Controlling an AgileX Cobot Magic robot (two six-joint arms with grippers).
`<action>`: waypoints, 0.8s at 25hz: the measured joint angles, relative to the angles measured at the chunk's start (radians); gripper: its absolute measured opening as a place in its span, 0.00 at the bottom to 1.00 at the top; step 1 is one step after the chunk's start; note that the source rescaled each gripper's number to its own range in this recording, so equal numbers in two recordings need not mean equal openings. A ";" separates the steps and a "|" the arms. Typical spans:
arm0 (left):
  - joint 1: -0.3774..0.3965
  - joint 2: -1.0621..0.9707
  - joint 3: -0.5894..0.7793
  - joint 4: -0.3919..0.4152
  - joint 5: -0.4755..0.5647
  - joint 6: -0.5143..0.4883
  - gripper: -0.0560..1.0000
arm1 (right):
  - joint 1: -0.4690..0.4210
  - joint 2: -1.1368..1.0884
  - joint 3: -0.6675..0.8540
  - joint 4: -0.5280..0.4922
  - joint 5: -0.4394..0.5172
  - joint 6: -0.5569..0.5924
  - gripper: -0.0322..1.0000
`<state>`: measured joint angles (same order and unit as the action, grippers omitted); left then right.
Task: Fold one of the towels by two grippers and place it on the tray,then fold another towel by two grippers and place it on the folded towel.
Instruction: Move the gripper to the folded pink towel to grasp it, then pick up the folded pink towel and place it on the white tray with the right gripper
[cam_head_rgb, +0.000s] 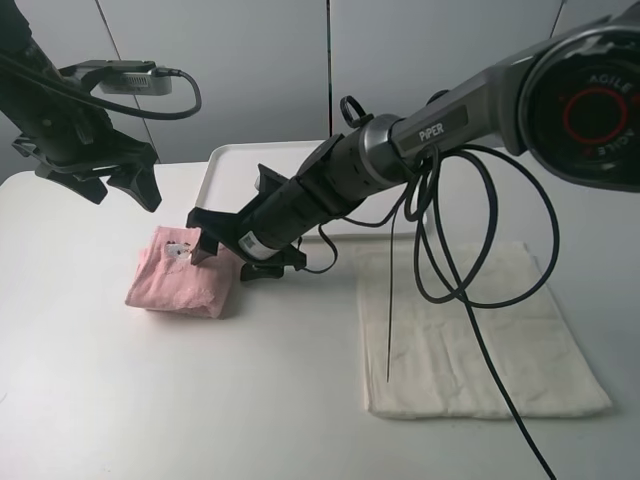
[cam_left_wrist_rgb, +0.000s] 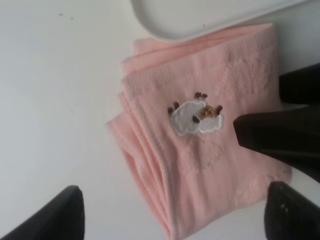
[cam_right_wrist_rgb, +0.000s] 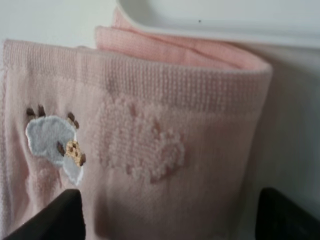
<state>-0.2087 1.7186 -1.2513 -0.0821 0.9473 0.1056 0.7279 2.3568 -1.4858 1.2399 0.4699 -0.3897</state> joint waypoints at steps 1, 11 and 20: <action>0.000 0.000 0.000 0.000 0.000 0.000 0.94 | 0.000 0.000 0.000 0.000 -0.002 0.005 0.76; 0.000 0.000 0.000 0.000 -0.003 0.000 0.94 | 0.021 0.012 -0.002 -0.092 -0.050 0.010 0.14; 0.000 0.000 -0.002 -0.002 0.003 0.000 0.94 | 0.039 0.008 -0.002 -0.103 -0.052 0.010 0.08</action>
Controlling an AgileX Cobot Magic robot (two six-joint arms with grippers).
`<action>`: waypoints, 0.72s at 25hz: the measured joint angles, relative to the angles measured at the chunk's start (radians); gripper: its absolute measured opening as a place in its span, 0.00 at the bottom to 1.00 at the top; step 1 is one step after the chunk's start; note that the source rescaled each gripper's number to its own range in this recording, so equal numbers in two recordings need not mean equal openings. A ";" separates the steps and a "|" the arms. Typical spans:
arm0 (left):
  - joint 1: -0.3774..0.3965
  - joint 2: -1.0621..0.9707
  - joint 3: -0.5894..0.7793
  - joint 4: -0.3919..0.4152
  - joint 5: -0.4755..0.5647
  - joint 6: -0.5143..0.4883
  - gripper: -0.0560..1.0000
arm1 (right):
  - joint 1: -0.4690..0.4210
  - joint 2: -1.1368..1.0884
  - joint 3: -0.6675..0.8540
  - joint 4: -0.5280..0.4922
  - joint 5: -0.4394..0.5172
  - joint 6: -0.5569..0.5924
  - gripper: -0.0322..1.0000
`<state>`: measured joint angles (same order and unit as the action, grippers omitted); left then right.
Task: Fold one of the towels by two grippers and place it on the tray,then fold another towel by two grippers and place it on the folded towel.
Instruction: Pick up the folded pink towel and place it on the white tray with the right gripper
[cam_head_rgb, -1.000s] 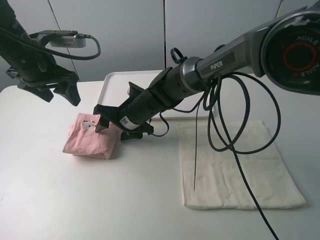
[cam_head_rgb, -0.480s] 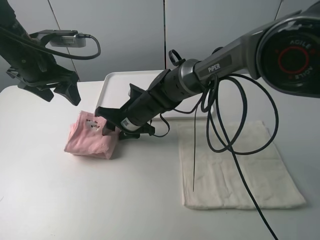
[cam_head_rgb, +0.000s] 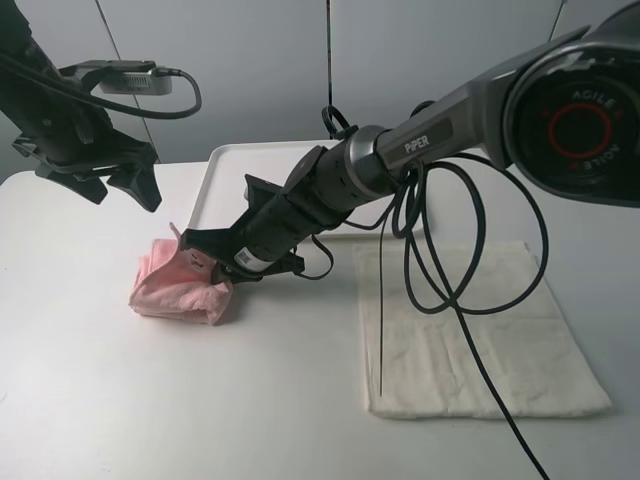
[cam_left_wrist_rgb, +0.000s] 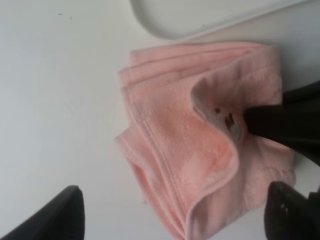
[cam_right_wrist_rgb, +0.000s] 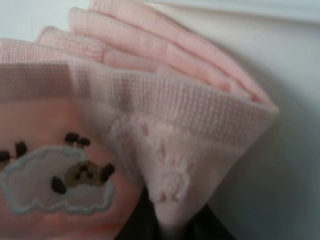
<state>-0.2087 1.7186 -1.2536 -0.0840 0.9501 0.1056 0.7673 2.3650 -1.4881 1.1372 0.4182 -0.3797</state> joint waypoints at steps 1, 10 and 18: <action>0.000 0.000 0.000 0.000 0.001 0.000 0.94 | 0.000 -0.004 0.000 -0.002 0.000 0.000 0.08; 0.000 0.000 0.000 -0.045 0.023 0.000 0.94 | -0.001 -0.072 -0.114 -0.056 0.074 -0.042 0.08; 0.000 0.000 0.000 -0.047 0.039 0.000 0.94 | -0.073 -0.073 -0.169 -0.084 0.152 -0.042 0.08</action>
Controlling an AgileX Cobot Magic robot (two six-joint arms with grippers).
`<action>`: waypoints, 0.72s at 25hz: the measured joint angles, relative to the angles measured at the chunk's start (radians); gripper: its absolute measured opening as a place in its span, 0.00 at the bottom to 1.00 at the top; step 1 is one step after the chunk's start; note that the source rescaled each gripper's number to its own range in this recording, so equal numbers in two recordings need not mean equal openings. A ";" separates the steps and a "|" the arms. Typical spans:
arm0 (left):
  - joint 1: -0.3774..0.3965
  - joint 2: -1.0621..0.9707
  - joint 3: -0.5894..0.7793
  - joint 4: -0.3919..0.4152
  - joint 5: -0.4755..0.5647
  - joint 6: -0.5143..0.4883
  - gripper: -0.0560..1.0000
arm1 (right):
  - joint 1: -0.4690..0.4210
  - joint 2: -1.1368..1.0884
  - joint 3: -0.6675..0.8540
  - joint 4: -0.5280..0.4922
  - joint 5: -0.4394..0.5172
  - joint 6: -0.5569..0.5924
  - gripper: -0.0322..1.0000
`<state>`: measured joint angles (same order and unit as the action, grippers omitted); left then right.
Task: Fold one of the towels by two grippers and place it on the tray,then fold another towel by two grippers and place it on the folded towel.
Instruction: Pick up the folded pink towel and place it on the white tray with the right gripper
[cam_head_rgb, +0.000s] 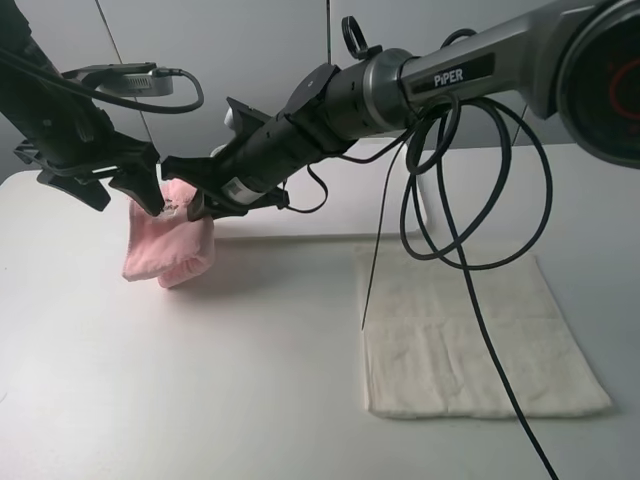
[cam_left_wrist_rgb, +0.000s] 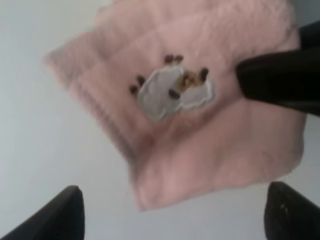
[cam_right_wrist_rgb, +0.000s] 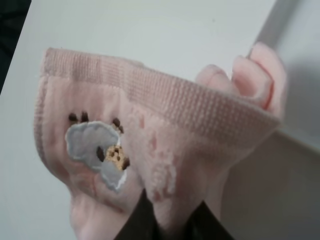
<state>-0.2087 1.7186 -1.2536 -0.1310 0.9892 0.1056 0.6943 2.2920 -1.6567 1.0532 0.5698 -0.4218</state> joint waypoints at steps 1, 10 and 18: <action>0.000 0.000 0.000 0.000 0.000 0.000 0.94 | -0.011 0.000 -0.002 -0.002 0.002 0.000 0.08; 0.000 0.000 0.000 0.000 0.002 0.000 0.94 | -0.114 0.000 -0.006 -0.021 0.009 0.000 0.08; 0.000 0.000 0.000 0.000 0.002 0.000 0.94 | -0.286 0.000 -0.006 -0.043 0.001 -0.023 0.08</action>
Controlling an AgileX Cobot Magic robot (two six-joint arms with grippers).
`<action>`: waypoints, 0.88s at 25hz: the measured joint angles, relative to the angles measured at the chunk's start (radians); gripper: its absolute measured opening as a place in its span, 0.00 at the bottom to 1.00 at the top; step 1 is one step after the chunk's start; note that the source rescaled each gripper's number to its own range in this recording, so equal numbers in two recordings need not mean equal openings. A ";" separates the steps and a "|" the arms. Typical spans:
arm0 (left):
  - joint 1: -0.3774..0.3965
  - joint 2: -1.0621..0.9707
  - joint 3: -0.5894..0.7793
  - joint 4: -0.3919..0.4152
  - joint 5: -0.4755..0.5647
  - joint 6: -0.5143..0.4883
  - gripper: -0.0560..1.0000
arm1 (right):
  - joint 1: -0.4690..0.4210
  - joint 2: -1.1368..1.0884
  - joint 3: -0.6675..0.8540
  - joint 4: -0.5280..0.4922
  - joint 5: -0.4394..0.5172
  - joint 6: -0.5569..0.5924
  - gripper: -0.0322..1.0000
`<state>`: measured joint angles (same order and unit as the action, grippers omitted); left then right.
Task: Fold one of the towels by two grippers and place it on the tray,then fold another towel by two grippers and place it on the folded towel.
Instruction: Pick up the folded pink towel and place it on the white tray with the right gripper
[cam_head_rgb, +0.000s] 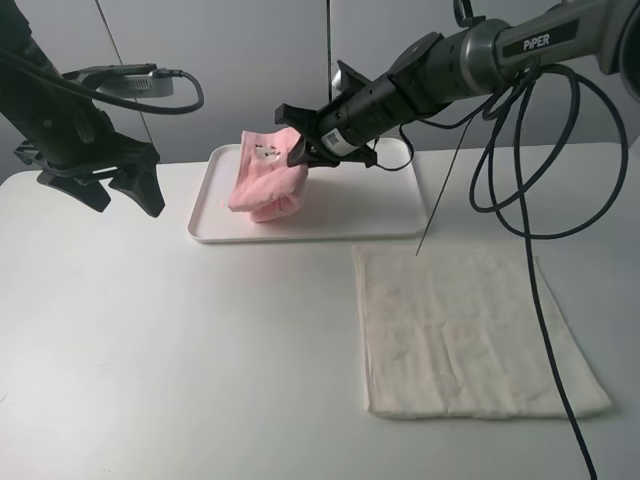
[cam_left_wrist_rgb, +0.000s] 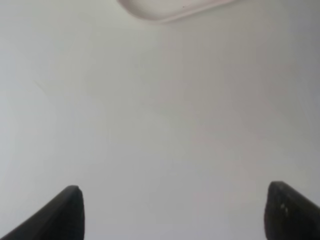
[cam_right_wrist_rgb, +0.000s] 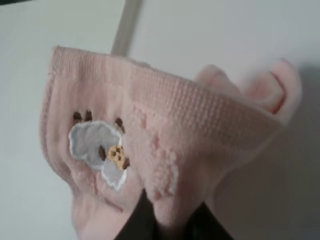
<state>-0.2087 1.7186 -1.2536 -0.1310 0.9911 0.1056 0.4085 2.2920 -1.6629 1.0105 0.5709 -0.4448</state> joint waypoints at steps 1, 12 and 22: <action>0.000 0.000 0.000 0.000 0.000 0.000 0.94 | -0.015 0.000 0.000 -0.011 -0.008 -0.005 0.08; 0.000 0.000 0.000 0.000 -0.002 0.004 0.94 | -0.067 0.008 -0.003 -0.060 -0.083 -0.011 0.08; 0.000 0.000 0.000 -0.002 -0.002 0.006 0.94 | -0.067 0.097 -0.054 0.042 -0.098 -0.011 0.08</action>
<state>-0.2087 1.7186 -1.2536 -0.1332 0.9892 0.1112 0.3411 2.3891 -1.7164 1.0525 0.4733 -0.4558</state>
